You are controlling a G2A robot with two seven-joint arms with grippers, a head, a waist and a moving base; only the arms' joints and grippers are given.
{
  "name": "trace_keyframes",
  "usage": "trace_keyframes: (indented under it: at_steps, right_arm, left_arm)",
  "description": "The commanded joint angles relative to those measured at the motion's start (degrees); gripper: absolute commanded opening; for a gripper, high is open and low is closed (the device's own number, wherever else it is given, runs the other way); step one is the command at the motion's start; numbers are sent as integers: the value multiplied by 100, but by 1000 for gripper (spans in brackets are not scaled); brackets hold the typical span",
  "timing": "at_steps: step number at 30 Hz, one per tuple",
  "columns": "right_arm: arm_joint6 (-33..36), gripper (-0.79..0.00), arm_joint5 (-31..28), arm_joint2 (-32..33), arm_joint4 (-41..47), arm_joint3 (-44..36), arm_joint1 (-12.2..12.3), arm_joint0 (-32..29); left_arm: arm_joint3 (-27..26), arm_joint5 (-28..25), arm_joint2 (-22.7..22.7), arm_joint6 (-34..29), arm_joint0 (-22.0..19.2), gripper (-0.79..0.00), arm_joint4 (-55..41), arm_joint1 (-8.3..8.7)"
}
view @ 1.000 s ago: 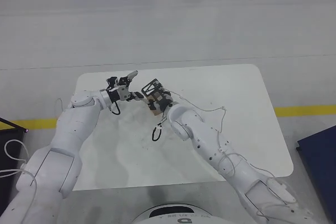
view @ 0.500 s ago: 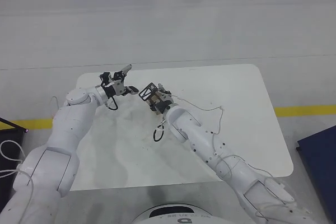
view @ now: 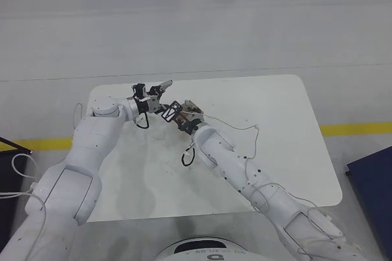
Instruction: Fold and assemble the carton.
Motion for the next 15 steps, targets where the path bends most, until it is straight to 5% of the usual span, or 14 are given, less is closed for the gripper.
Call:
trace_keyframes:
  at_steps: [1, 7, 15]
  right_arm:
    - [13, -225, -32, 35, -38, -24, 3, -24]
    - [25, -314, -45, 141, -20, -54, -12, -39]
    - [30, -708, -126, 257, 36, -72, -36, -46]
  left_arm:
    - [86, 20, 10, -78, -41, 0, 3, -34]
    - [231, 3, 27, -201, -108, 0, 56, -103]
    - [354, -27, 8, -294, -111, 0, 104, -155]
